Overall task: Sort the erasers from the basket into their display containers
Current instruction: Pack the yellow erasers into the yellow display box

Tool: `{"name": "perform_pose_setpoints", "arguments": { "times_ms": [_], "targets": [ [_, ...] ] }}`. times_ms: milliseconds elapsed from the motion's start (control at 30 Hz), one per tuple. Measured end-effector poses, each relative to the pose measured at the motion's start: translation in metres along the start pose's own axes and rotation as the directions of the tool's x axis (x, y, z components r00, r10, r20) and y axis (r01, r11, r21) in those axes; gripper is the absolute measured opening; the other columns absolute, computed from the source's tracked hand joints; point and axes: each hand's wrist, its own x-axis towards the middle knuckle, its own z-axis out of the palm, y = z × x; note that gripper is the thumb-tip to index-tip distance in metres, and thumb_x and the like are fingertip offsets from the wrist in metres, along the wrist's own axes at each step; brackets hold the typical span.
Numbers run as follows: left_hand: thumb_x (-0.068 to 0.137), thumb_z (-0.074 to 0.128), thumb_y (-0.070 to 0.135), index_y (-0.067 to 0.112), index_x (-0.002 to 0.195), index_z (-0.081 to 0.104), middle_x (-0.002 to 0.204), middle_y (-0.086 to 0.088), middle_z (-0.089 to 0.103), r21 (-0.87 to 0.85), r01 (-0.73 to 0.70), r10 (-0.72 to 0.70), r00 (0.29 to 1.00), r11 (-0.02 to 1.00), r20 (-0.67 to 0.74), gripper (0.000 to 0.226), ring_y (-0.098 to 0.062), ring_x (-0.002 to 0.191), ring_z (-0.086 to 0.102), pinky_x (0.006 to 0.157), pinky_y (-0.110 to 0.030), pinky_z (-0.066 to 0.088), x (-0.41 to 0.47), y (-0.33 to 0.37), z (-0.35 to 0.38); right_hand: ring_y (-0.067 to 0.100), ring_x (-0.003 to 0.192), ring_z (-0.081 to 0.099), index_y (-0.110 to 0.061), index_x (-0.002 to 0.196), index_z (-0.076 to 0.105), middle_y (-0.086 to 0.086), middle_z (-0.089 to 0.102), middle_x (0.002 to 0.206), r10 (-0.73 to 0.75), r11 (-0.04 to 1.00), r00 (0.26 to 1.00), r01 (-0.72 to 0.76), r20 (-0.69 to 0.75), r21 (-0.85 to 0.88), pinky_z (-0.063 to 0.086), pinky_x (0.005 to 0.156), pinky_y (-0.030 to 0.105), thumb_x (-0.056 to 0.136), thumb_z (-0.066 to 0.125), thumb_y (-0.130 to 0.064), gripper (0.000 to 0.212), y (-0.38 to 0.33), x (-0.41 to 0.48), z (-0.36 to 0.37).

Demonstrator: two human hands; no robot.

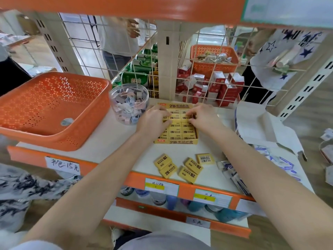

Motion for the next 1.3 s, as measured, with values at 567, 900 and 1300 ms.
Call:
{"name": "perform_pose_setpoints", "arguments": {
  "times_ms": [567,900,1300],
  "targets": [
    [0.093,0.056,0.03,0.027,0.128,0.057,0.127,0.003,0.056,-0.157,-0.092,0.116,0.981,0.983,0.156,0.035,-0.012,0.109,0.054,0.092,-0.022,0.044,-0.021,-0.001,-0.032,0.011,0.112,0.051,-0.022,0.138,0.045,-0.002,0.054,0.13,-0.176,0.972,0.984,0.178,-0.027,0.155,0.037,0.089,0.018,0.094,0.054,-0.024,0.045,-0.004,-0.036,-0.001],
    [0.089,0.061,0.019,0.025,0.112,0.068,0.089,0.015,0.068,-0.295,-0.157,0.244,0.927,0.942,0.285,0.025,0.009,0.071,0.057,0.068,0.001,0.041,-0.053,0.011,-0.052,0.005,0.089,0.052,-0.018,0.12,0.063,-0.001,0.064,0.111,-0.298,0.932,0.954,0.297,-0.029,0.208,0.044,0.081,0.016,0.092,0.056,-0.018,0.029,-0.016,-0.061,0.002],
    [0.077,0.078,0.023,0.021,0.126,0.055,0.118,0.0,0.054,-0.191,0.094,0.05,0.772,0.977,0.634,0.054,-0.007,0.075,0.055,0.062,-0.021,0.054,-0.078,0.015,-0.05,0.005,0.101,0.05,-0.027,0.123,0.06,-0.013,0.055,0.109,-0.352,0.935,0.835,0.333,0.423,0.122,0.039,0.085,0.019,0.076,0.076,-0.033,0.05,-0.015,-0.103,-0.02]
  ]
}}
